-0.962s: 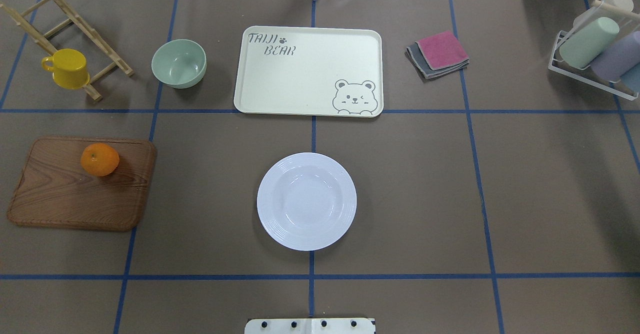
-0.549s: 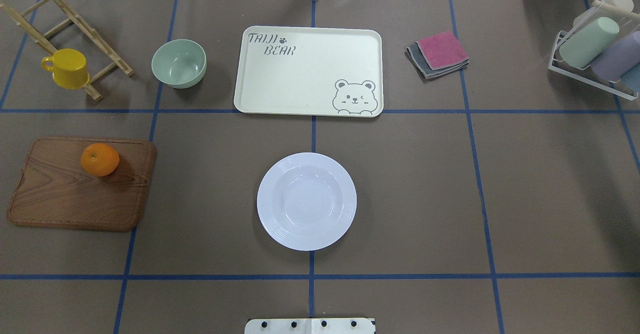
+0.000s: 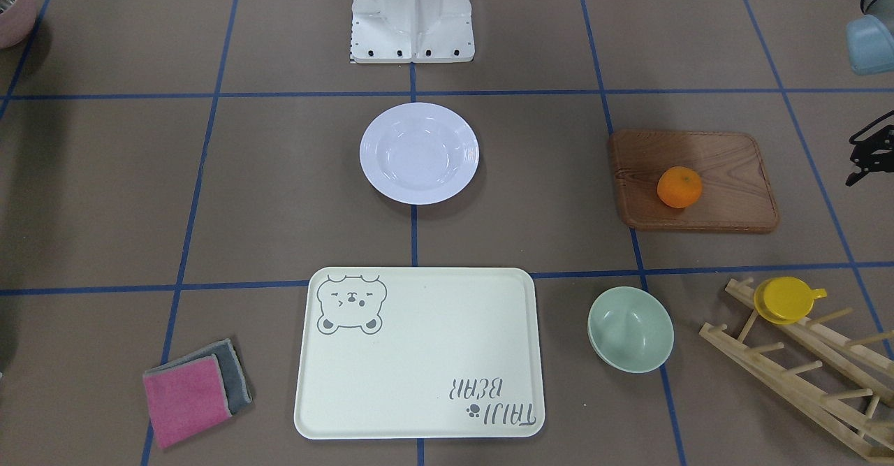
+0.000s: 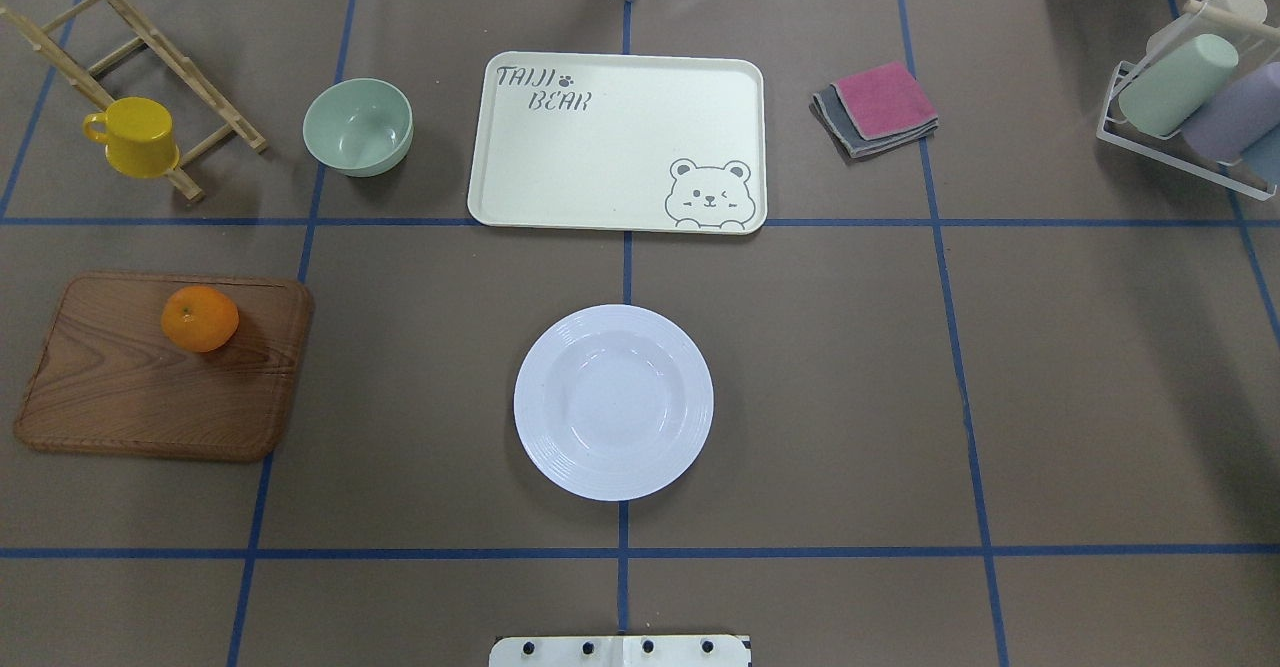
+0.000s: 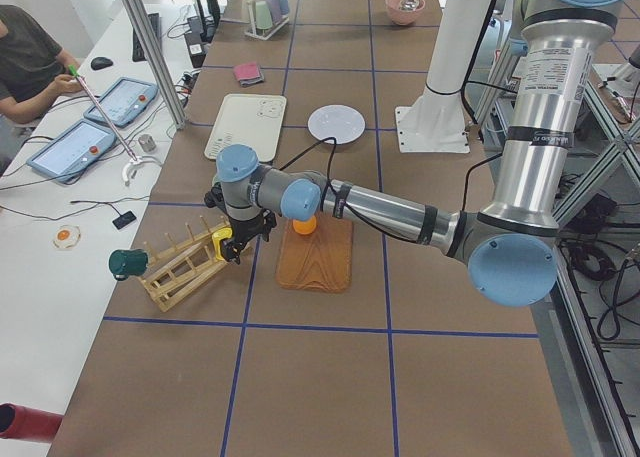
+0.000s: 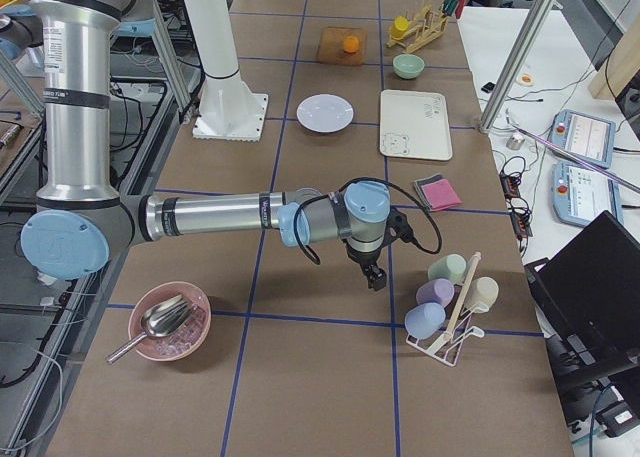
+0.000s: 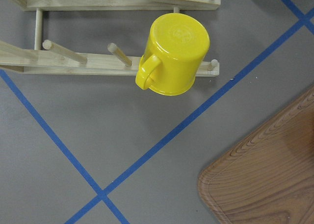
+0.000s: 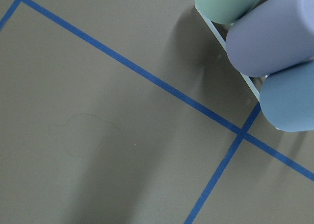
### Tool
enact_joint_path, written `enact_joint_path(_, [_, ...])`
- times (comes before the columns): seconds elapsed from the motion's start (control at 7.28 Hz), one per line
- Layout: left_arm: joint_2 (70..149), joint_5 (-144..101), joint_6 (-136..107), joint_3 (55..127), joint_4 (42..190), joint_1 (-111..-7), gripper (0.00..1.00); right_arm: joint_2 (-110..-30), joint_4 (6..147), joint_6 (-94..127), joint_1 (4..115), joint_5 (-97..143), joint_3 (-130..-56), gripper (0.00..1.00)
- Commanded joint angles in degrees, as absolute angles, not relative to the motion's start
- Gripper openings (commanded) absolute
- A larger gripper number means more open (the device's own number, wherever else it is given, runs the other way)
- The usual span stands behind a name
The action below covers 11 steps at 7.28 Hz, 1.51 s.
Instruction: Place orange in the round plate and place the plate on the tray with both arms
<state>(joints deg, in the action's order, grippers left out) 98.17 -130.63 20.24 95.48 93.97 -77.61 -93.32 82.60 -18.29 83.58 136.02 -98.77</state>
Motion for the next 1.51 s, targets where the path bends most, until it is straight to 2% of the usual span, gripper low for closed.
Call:
enact_joint_path(0.0, [98.17,-130.69,20.21,95.54,93.96,-77.61,0.99,-93.16,82.53,-18.28,83.58,137.36,-98.88,1.00])
enact_joint_path(0.41, [98.35,-131.04,16.12,95.54,93.87,-76.65,0.99,-93.16,82.53,-18.28,83.41,137.37,-98.61,1.00])
enact_joint_path(1.1, [98.26,-123.72,-15.17,105.18,100.20,-54.81,0.99,-92.64,82.53,-18.37,81.30,137.37,-98.61,1.00])
enact_joint_path(1.37, [98.17,-120.76,-19.76,105.03,102.55,-49.32,0.99,-92.46,82.53,-18.46,81.21,137.29,-98.61,1.00])
